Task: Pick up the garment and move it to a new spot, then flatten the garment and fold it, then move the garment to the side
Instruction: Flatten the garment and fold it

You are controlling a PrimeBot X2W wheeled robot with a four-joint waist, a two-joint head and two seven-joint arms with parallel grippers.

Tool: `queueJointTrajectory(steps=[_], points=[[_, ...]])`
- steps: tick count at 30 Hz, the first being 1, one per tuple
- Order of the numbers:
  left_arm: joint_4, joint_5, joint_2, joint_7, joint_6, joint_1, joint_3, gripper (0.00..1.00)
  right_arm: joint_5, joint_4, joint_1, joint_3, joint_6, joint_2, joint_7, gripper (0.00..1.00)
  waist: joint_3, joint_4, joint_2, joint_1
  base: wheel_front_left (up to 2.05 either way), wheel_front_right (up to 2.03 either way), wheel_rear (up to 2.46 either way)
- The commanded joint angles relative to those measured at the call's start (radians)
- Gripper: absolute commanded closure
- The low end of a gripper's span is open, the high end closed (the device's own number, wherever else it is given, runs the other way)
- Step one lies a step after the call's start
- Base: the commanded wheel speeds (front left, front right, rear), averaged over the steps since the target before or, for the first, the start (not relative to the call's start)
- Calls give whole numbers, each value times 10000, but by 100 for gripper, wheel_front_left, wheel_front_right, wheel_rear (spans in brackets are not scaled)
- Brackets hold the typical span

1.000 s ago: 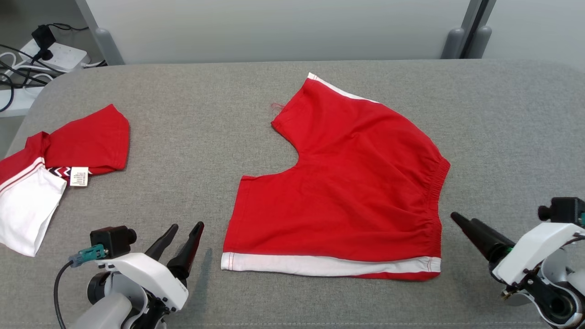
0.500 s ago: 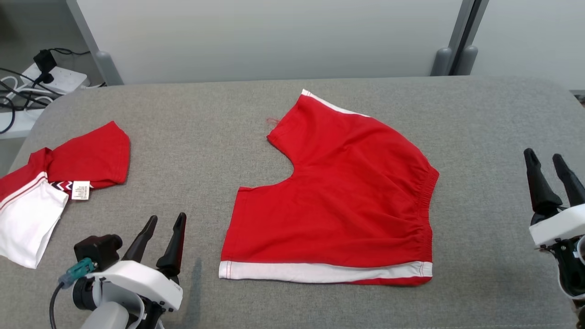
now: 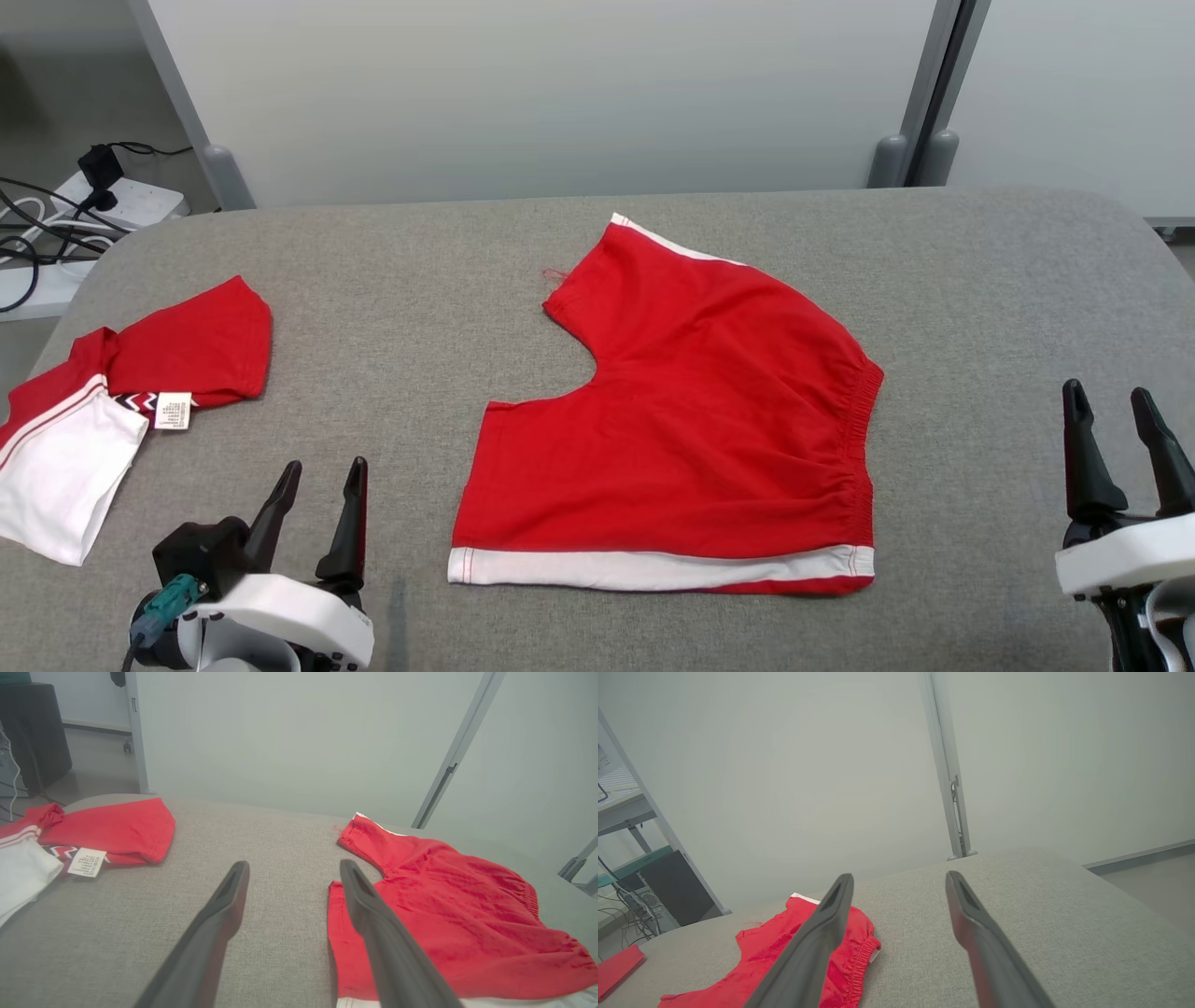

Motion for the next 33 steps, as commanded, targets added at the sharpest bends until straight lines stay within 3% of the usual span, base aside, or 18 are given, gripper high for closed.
queueJointTrajectory(steps=[1,5,14,33], points=[[-373,276,104,-103,53,-171,446,0,-221,-369,23,98,46,-118,-132,0,-29,17,0,0,0,0,0],[-944,1236,-233,-103,91,268,911,0,-1190,-727,466,-240,46,243,-133,0,-157,52,0,0,0,0,0],[-1478,2036,-645,-103,200,911,1564,0,-2373,-1219,1176,-440,46,822,-133,0,-275,82,0,0,0,0,0],[-1576,2853,-776,-103,664,1317,1436,0,-3575,-1264,1695,-497,46,1335,-133,0,-220,68,0,0,0,0,0]])
